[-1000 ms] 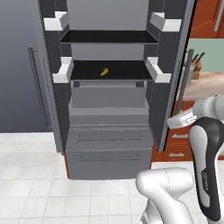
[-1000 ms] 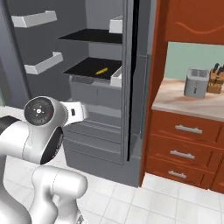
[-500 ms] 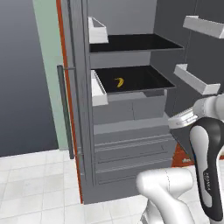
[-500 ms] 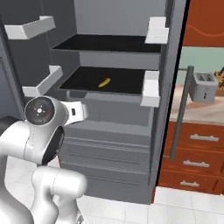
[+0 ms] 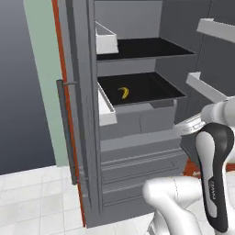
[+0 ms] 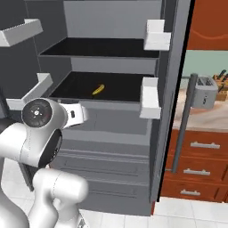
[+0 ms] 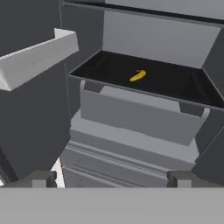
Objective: Retrieve the peach and banana from the fridge and place them into the bowl on the dining table.
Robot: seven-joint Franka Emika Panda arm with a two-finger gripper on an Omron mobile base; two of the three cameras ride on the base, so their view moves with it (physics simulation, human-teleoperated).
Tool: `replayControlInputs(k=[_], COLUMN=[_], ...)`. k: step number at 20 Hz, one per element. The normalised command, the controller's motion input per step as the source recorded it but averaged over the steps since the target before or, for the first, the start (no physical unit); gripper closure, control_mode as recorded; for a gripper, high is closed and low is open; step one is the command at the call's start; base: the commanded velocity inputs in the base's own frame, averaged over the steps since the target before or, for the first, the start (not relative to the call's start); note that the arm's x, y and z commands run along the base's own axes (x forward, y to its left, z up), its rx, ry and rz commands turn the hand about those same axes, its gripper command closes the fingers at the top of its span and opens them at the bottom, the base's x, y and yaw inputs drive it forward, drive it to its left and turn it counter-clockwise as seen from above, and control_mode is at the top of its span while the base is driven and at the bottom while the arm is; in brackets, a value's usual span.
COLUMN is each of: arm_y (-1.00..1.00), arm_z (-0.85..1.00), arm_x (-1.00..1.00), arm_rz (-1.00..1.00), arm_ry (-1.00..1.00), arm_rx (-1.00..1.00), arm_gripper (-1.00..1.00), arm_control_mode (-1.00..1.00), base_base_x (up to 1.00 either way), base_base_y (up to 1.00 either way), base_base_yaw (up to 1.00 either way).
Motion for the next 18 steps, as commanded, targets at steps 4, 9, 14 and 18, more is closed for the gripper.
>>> replayControlInputs(k=[4, 9, 14, 18], arm_y=[0.0, 0.0, 0.0, 0.0], arm_z=[0.0, 0.0, 0.0, 0.0], arm_x=[0.0, 0.0, 0.0, 0.0], arm_rz=[0.0, 0.0, 0.0, 0.0], arm_ry=[0.0, 0.0, 0.0, 0.0], arm_rx=[0.0, 0.0, 0.0, 0.0], arm_gripper=[-1.0, -1.0, -1.0, -1.0], arm_control_mode=[1.0, 1.0, 1.0, 1.0], base_base_x=[0.55, 0.91, 0.8, 0.34], base_base_y=[-0.41, 0.2, 0.43, 0.21], base_base_yaw=[0.01, 0.02, 0.0, 0.0])
